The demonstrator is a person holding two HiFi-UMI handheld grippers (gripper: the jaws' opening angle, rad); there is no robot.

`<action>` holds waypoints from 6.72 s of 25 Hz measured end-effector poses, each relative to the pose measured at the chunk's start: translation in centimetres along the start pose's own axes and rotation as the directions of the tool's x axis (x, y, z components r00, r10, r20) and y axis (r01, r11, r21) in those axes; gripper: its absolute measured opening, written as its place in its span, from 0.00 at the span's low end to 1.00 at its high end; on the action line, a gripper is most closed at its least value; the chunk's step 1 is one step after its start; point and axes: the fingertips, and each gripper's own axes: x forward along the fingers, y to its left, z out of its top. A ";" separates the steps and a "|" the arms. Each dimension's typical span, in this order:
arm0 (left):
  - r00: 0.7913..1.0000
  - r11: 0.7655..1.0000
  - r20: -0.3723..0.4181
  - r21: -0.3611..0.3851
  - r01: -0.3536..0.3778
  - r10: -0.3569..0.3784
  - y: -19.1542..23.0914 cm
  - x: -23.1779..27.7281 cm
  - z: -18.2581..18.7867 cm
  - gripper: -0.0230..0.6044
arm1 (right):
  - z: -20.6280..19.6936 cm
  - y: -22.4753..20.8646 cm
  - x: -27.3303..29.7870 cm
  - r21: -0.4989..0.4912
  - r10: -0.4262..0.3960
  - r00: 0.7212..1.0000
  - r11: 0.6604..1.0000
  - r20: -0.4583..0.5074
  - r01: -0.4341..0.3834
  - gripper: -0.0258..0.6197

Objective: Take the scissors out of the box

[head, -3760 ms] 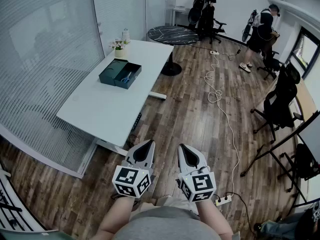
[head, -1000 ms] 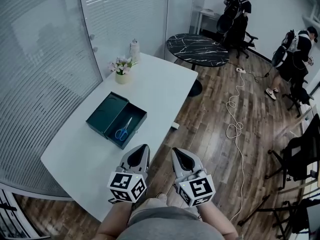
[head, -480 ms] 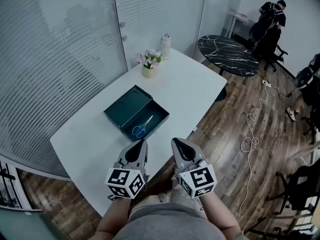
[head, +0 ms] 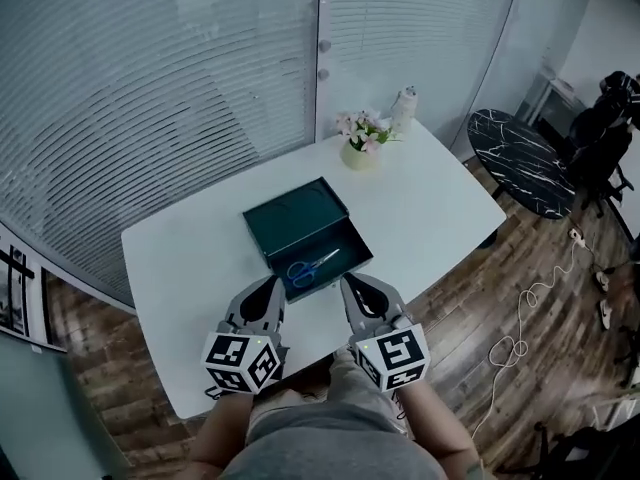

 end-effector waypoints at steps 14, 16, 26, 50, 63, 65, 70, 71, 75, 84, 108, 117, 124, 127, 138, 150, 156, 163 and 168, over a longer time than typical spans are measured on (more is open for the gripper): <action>0.929 0.930 0.088 -0.115 -0.350 0.360 2.8 0.9 0.2 0.05 | -0.9 -0.6 7.6 -0.088 0.394 0.913 0.911 -0.107 -0.404 0.05; 0.912 0.913 0.091 -0.128 -0.387 0.399 3.0 0.8 -0.1 0.04 | -1.5 -0.6 8.5 -0.104 0.435 0.890 0.887 -0.134 -0.450 0.05; 0.825 0.826 0.104 -0.176 -0.535 0.556 3.9 -1.4 -1.1 0.05 | -4.1 1.4 11.9 -0.169 0.601 0.747 0.736 -0.283 -0.656 0.05; 0.652 0.650 0.083 -0.243 -0.720 0.754 4.1 -5.3 -3.8 0.05 | -15.8 4.1 15.1 -0.207 0.605 0.344 0.285 -0.718 -0.936 0.06; 0.627 0.618 0.060 -0.266 -0.740 0.777 4.9 -5.3 -5.0 0.05 | -21.1 3.8 14.9 -0.147 0.501 0.196 0.136 -0.843 -0.980 0.25; 0.621 0.612 0.059 -0.267 -0.744 0.781 5.1 -5.5 -5.0 0.05 | -21.5 3.9 14.9 -0.141 0.491 0.183 0.123 -0.852 -0.982 0.25; 0.610 0.600 0.052 -0.268 -0.754 0.790 5.3 -5.9 -5.3 0.05 | -22.5 4.0 15.0 -0.152 0.462 0.174 0.085 -0.870 -0.985 0.24; 0.608 0.597 0.049 -0.269 -0.756 0.792 5.3 -6.0 -5.5 0.05 | -22.6 4.0 15.0 -0.151 0.462 0.172 0.083 -0.870 -0.985 0.24; 0.609 0.597 0.047 -0.271 -0.755 0.792 5.1 -5.8 -5.6 0.05 | -22.6 4.1 14.8 -0.147 0.461 0.166 0.077 -0.872 -0.986 0.20; 0.631 0.618 0.058 -0.290 -0.731 0.774 4.4 -5.0 -5.9 0.05 | -22.4 4.3 14.4 -0.133 0.465 0.156 0.083 -0.871 -0.988 0.18; 0.702 0.696 0.078 -0.251 -0.673 0.708 0.3 -5.7 -5.1 0.05 | -15.4 3.2 12.6 -0.308 0.567 0.420 0.287 -0.708 -0.907 0.17; 0.745 0.745 0.096 -0.209 -0.634 0.661 -3.1 -6.2 -5.0 0.05 | -12.5 2.2 10.6 -0.360 0.589 0.560 0.431 -0.583 -0.827 0.17; 0.751 0.756 0.115 -0.195 -0.625 0.651 -6.5 -8.3 -5.8 0.05 | -9.6 1.3 8.3 -0.415 0.581 0.676 0.533 -0.454 -0.737 0.17; 0.751 0.756 0.116 -0.192 -0.626 0.650 -7.9 -9.0 -6.3 0.04 | -8.3 1.0 6.7 -0.423 0.582 0.706 0.566 -0.404 -0.708 0.17; 0.743 0.754 0.136 -0.179 -0.633 0.656 -13.5 -12.3 -7.7 0.05 | -1.5 0.8 -1.6 -0.419 0.598 0.784 0.678 -0.164 -0.604 0.17; 0.727 0.752 0.193 -0.179 -0.634 0.659 -18.8 -16.0 -7.7 0.05 | 1.2 1.7 -12.5 -0.338 0.620 0.783 0.729 -0.040 -0.595 0.17; 0.723 0.753 0.213 -0.180 -0.633 0.658 -20.8 -17.2 -7.6 0.05 | 1.6 0.8 -16.5 -0.288 0.609 0.793 0.760 0.004 -0.583 0.17; 0.727 0.761 0.226 -0.172 -0.626 0.649 -22.6 -18.3 -8.0 0.05 | 1.4 0.5 -20.1 -0.261 0.606 0.795 0.771 0.022 -0.581 0.17; 0.728 0.763 0.230 -0.171 -0.623 0.646 -23.3 -18.0 -8.1 0.05 | 1.1 0.1 -21.1 -0.244 0.614 0.789 0.768 0.020 -0.592 0.17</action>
